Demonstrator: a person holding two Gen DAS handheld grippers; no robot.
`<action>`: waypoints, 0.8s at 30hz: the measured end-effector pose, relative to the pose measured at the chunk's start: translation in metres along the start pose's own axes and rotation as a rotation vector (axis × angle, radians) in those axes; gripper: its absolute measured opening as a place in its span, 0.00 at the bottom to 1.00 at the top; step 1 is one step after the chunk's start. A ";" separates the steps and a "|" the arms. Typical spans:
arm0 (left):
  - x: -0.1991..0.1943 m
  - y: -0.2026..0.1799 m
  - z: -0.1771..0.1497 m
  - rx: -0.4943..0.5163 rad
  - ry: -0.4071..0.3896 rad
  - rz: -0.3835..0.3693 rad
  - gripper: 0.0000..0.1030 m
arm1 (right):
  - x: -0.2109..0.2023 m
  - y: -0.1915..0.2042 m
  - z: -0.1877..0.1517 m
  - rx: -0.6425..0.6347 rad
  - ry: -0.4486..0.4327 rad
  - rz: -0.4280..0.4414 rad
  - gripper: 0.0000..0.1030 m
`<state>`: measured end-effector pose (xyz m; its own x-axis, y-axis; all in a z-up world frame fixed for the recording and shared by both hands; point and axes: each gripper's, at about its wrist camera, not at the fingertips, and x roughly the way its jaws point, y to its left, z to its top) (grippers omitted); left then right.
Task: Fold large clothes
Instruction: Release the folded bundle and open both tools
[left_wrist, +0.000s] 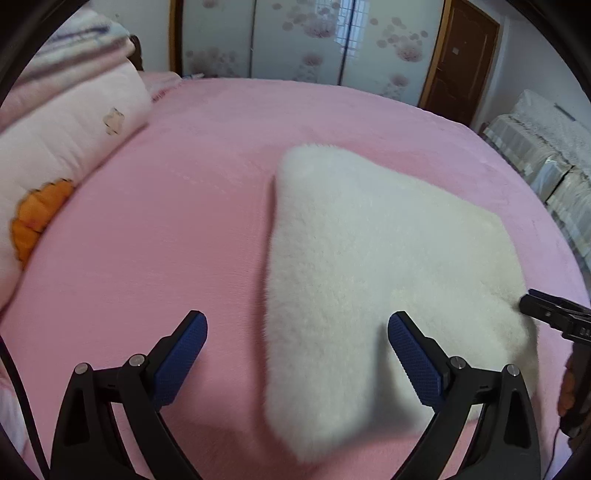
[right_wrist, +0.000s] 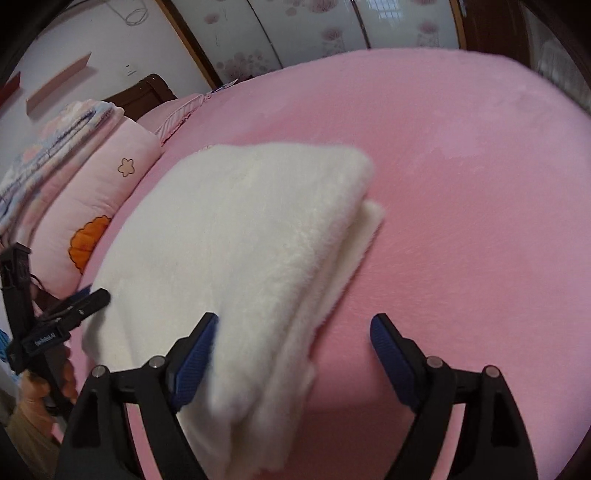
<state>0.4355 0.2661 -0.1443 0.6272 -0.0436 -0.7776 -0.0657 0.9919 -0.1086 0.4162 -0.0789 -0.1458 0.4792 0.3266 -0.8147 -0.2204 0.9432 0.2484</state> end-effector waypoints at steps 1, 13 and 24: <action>-0.011 -0.001 0.000 -0.004 -0.012 0.018 0.95 | -0.008 0.004 -0.001 -0.014 -0.008 -0.021 0.80; -0.156 -0.044 -0.031 0.031 -0.057 0.040 0.95 | -0.126 0.050 -0.018 -0.027 -0.051 -0.065 0.80; -0.251 -0.098 -0.059 0.041 -0.101 0.018 0.95 | -0.213 0.071 -0.051 -0.028 -0.113 -0.075 0.80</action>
<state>0.2388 0.1731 0.0254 0.7014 -0.0158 -0.7126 -0.0471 0.9965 -0.0685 0.2554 -0.0847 0.0192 0.5874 0.2610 -0.7661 -0.2033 0.9638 0.1725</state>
